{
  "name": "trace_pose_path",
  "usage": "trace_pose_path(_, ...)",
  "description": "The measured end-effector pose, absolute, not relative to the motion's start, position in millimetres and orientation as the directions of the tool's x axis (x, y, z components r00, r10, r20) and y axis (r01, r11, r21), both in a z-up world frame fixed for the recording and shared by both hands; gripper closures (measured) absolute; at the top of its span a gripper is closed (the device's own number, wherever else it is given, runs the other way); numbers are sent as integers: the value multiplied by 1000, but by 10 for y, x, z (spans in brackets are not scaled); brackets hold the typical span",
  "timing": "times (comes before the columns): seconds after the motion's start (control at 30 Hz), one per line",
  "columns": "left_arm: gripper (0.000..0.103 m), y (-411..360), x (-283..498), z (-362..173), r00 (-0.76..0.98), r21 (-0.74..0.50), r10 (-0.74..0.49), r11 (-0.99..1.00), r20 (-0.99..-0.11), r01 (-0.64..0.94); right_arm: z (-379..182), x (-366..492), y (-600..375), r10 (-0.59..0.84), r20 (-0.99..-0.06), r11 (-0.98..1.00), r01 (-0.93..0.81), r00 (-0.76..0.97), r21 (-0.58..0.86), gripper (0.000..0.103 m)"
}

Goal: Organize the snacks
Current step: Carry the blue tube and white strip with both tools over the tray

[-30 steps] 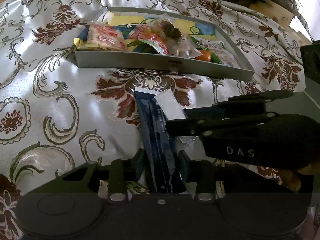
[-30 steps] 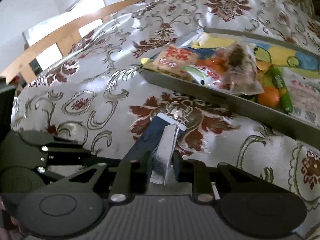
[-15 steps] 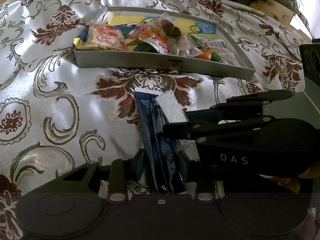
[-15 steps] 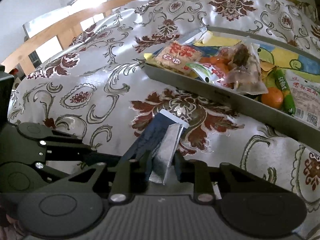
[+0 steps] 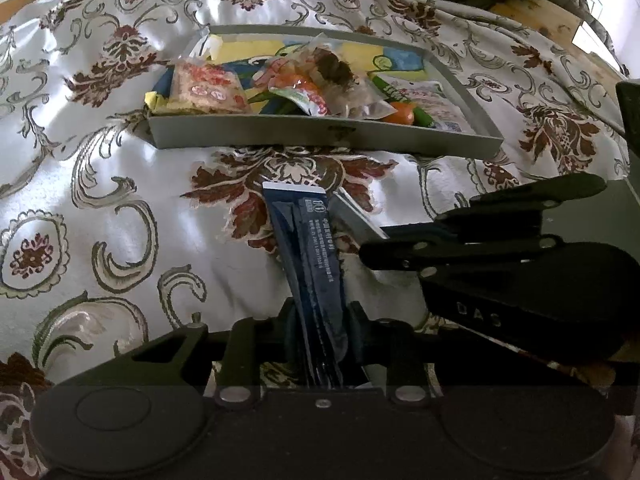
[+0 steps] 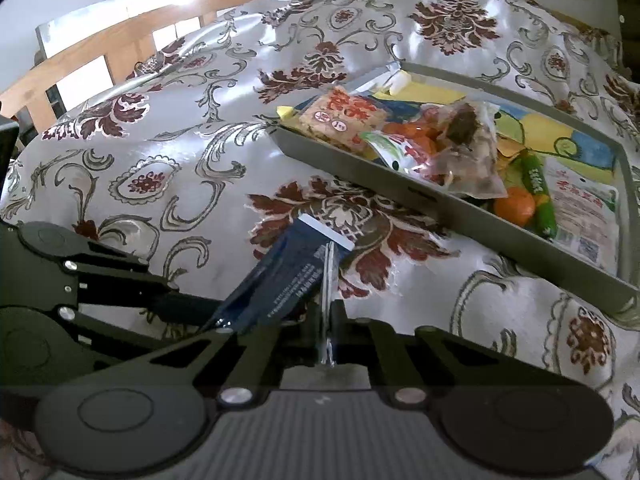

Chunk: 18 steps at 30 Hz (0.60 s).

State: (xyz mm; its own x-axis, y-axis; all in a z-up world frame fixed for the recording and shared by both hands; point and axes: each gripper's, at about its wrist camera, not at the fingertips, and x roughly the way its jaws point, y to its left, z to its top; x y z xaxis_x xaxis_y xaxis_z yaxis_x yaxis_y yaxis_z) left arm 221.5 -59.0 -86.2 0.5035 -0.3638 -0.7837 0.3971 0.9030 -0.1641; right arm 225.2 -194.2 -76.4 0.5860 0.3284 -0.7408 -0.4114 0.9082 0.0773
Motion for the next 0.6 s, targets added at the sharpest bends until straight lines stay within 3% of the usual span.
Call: trace_pose_path(0.6,76,-514,2117,-457,636,-204,-404,908,-658,366,-280,2108,-2332,328,-619,942,-294,714,160,98)
